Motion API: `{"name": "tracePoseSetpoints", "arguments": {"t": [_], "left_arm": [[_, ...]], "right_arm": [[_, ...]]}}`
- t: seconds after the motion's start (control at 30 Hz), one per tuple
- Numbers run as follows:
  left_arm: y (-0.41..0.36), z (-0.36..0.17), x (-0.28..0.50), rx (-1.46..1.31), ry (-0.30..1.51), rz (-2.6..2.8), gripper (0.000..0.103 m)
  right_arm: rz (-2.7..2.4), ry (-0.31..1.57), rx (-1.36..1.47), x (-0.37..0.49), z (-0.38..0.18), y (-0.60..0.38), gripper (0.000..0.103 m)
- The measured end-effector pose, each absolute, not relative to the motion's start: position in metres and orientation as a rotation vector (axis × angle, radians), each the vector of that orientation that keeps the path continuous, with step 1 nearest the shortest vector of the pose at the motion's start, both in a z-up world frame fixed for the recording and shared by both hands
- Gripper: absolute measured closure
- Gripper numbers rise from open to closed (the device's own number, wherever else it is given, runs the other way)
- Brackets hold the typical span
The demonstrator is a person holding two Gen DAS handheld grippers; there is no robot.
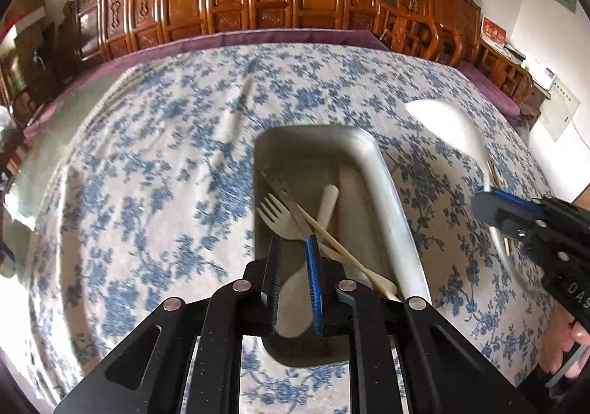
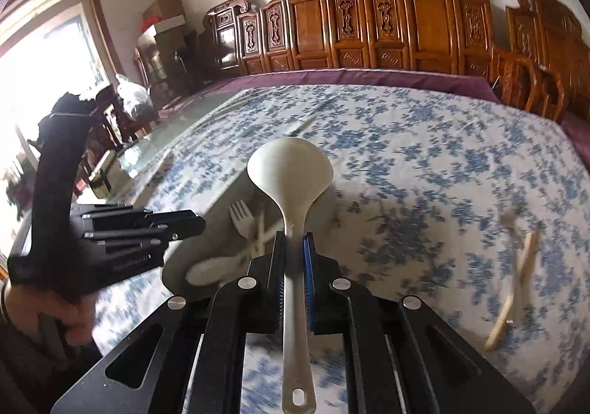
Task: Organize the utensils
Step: 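Lower the white spoon into the tray and open the right tool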
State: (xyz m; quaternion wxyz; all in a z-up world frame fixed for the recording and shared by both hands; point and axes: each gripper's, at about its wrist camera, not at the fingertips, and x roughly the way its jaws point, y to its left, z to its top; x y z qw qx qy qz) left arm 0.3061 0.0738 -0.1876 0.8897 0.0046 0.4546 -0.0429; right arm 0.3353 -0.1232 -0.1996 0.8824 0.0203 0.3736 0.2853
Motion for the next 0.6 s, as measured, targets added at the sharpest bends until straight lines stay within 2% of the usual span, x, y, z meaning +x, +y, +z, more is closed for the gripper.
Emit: {"name": "tracePoseSetpoints", "arguments": {"t": [0.6], "left_arm": [[0.111,-0.17,0.308,-0.053,0.898,-0.044,0.09]], "right_arm": [[0.617,0.861,0.108,0.366,-0.227,-0.052,0.092]]}}
